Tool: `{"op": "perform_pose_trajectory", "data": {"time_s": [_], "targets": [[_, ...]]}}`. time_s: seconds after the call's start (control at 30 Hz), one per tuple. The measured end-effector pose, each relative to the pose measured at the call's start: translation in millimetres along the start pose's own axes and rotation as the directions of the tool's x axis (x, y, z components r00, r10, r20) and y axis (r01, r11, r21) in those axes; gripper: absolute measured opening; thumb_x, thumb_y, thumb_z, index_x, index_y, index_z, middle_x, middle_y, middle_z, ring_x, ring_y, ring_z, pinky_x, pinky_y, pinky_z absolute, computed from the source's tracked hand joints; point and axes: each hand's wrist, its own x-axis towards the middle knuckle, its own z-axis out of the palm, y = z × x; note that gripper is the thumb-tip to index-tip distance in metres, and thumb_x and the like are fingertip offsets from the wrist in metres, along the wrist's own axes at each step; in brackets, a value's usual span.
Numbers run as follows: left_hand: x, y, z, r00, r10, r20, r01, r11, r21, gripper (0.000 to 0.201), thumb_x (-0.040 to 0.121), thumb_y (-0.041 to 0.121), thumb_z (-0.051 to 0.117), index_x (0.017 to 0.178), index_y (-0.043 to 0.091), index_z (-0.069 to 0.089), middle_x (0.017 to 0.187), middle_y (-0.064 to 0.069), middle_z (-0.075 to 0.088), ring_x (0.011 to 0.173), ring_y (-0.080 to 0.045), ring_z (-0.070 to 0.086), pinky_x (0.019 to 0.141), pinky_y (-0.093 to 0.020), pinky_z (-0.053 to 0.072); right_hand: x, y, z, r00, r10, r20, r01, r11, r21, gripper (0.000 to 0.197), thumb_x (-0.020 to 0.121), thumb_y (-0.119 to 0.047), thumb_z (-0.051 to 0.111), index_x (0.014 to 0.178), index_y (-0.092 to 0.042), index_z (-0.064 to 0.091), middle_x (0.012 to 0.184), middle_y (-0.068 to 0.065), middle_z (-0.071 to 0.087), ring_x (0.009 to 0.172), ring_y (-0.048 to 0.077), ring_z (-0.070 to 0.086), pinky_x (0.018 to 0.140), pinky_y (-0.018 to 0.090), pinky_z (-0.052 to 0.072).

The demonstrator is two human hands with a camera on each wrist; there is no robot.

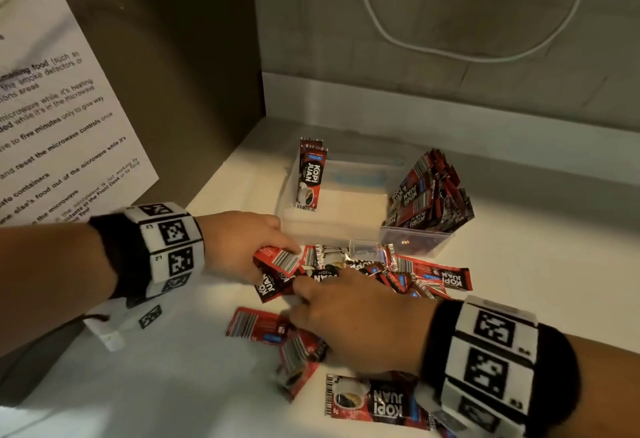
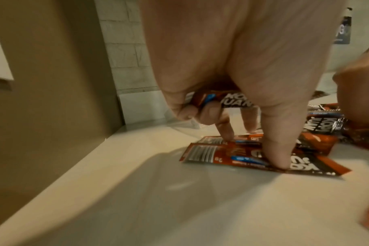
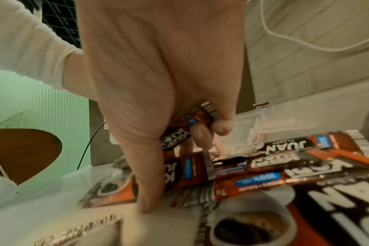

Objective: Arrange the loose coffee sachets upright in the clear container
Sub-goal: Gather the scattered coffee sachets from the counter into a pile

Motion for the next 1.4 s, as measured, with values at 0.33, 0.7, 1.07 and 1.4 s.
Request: {"op": "perform_pose_trajectory", "data": {"time_s": [0.33,0.7,1.07,1.4], "targets": [[-6,-9,2,0.998,0.062,-0.008,-0.059,0.977,0.206,0.023,0.096,0.043,0.048,0.116,0.031,0.05,0.105,0.012,0.042,0.093,-0.007,0.038,0.082,-0.022,0.035,-51,32,-31,0.948,0.298,-0.109,-0.23,0.881,0.413,0.02,0.094,-0.017,0.052,0.102,-0.03,0.039,0.088,-0.014,0.05,0.077,0.003,0.05,0.065,0.018,0.039],[-15,-28,5,0.999,-0.038,0.025,0.039,0.999,-0.02,0.045,0.078,0.055,0.069,0.115,0.039,0.048,0.1,0.018,0.046,0.088,-0.001,0.05,0.071,-0.013,0.036,-33,24,-2,0.957,0.285,-0.052,-0.275,0.951,0.14,0.049,0.088,-0.041,0.06,0.131,-0.023,0.046,0.125,-0.004,0.049,0.105,0.019,0.057,0.083,0.038,0.053],[-22,-24,4,0.991,-0.091,0.101,0.096,0.994,-0.051,0.023,0.079,0.046,0.059,0.072,0.026,0.05,0.079,0.005,0.058,0.075,-0.011,0.055,0.069,-0.031,0.047,-39,19,5,0.957,0.288,0.018,-0.288,0.947,0.143,0.043,0.086,-0.043,0.059,0.124,-0.026,0.05,0.113,-0.005,0.055,0.1,0.018,0.059,0.074,0.029,0.05],[-19,25,18,0.981,0.135,0.14,-0.12,0.986,-0.112,0.046,0.066,0.045,0.081,0.104,0.034,0.057,0.097,0.017,0.059,0.087,0.001,0.057,0.077,-0.024,0.052,-21,18,5,0.937,0.348,-0.039,-0.338,0.928,0.159,0.037,0.089,-0.03,0.06,0.124,-0.022,0.049,0.117,-0.003,0.05,0.097,0.021,0.059,0.064,0.028,0.043]]}}
